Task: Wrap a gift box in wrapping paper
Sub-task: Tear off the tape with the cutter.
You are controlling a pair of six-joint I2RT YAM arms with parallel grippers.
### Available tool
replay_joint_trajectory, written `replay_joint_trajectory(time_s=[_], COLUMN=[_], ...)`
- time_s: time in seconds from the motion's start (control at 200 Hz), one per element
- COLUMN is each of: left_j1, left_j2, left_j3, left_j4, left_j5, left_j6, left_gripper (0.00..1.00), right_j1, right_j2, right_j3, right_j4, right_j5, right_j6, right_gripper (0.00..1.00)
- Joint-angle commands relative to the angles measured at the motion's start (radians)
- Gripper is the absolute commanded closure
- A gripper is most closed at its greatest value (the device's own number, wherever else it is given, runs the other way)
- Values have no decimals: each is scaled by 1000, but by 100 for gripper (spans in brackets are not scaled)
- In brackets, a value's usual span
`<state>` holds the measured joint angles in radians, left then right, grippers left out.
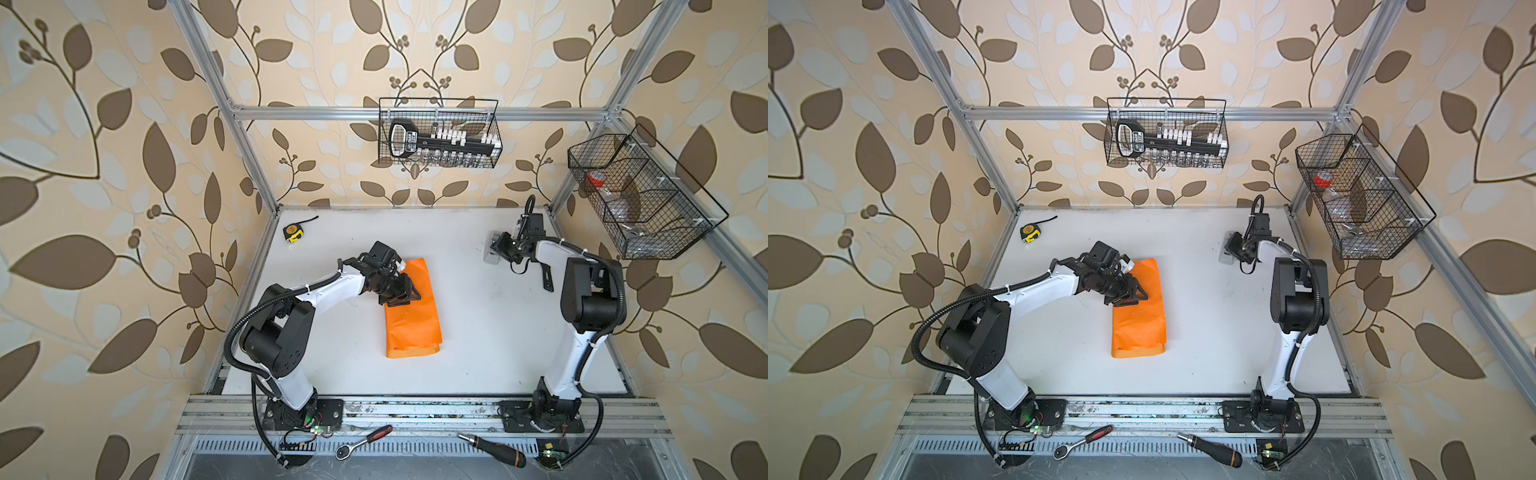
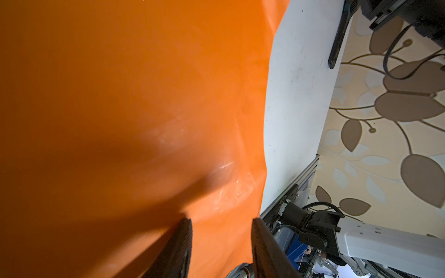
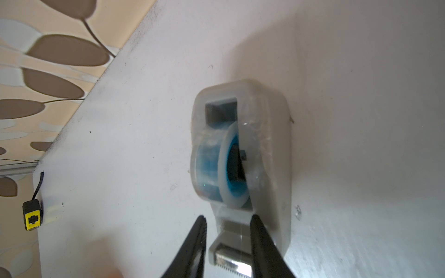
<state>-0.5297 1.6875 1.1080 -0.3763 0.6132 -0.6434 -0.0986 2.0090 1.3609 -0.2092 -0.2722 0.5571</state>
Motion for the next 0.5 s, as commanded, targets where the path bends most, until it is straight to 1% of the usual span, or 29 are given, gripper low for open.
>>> replay_joint_trajectory(time_s=[0.0, 0.4, 0.495], left_j1=[-9, -8, -8], left_j2=[22, 14, 13], left_j3=[-42, -48, -48], left_j4=[-60, -65, -66], left_j5=[-46, -50, -51], left_j6=[16, 18, 18], left_gripper=[56, 56, 56], right_j1=[3, 8, 7], right_j2=[37, 70, 76], right_j3=[0, -17, -30], right_j4=[-7, 66, 89], right_j5=[-19, -103, -119], right_j6=[1, 61, 86], right_gripper=[68, 71, 74])
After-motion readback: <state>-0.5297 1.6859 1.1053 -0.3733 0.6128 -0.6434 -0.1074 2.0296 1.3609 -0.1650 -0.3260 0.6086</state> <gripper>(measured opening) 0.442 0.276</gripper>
